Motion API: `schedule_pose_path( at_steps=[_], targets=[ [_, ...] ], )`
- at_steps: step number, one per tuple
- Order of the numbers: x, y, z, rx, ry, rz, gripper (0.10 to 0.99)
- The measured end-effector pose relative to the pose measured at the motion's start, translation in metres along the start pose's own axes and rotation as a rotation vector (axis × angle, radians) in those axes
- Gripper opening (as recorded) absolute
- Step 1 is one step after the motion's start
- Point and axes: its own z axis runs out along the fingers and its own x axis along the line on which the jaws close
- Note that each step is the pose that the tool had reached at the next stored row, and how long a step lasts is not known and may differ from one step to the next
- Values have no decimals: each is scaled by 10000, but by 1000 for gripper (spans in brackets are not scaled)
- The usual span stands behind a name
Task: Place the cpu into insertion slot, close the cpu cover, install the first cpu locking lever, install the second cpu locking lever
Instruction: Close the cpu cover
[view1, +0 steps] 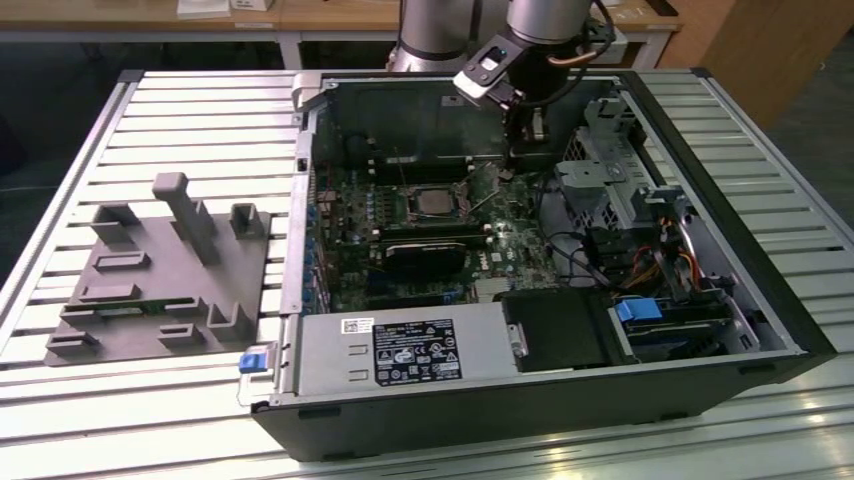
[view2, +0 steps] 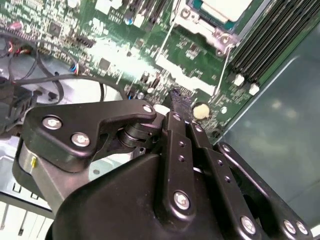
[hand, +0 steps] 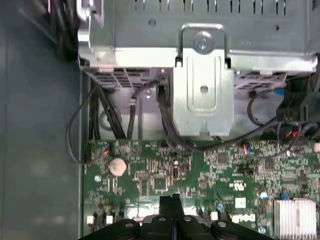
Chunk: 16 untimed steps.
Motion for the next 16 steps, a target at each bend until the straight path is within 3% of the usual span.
schedule_pose_path(
  at_steps=[6, 8, 16],
  targets=[
    [2, 31, 38, 1, 0, 2, 102],
    [4, 30, 110, 1, 1, 0, 102],
    [10, 27, 254, 1, 1, 0, 102]
  ],
)
